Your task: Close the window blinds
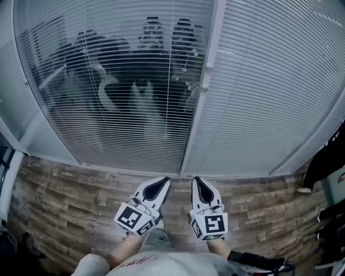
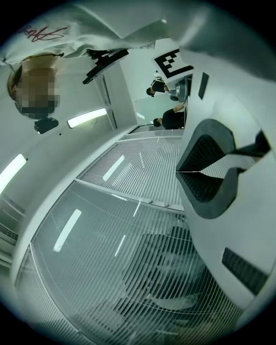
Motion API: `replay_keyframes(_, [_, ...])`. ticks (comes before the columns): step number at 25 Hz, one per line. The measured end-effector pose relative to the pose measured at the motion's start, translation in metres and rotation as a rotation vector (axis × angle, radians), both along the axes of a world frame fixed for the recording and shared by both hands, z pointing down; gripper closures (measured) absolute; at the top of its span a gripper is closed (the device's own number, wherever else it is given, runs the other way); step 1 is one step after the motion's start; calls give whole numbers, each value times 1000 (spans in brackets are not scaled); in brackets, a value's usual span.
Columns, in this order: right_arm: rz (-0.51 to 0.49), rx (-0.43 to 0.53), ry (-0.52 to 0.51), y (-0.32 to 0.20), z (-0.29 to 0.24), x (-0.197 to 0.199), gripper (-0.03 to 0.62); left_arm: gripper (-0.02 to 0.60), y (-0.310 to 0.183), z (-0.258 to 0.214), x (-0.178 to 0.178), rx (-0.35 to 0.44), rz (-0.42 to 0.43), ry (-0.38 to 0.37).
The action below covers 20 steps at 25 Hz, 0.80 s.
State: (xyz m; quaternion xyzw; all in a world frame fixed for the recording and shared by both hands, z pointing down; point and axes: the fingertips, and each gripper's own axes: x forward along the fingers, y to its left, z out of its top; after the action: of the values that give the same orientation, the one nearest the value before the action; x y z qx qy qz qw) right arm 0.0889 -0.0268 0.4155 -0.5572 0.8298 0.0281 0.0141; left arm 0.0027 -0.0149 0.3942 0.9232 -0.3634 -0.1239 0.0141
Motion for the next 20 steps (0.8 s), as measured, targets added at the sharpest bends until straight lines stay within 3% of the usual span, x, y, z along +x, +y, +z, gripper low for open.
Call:
replay_keyframes(10, [45, 3, -21, -100, -5, -16, 574, 563, -100, -5, -11, 3, 47, -18])
replay_keyframes(20, [73, -27, -15, -150, -6, -12, 574, 563, -146, -11, -8, -2, 70, -13])
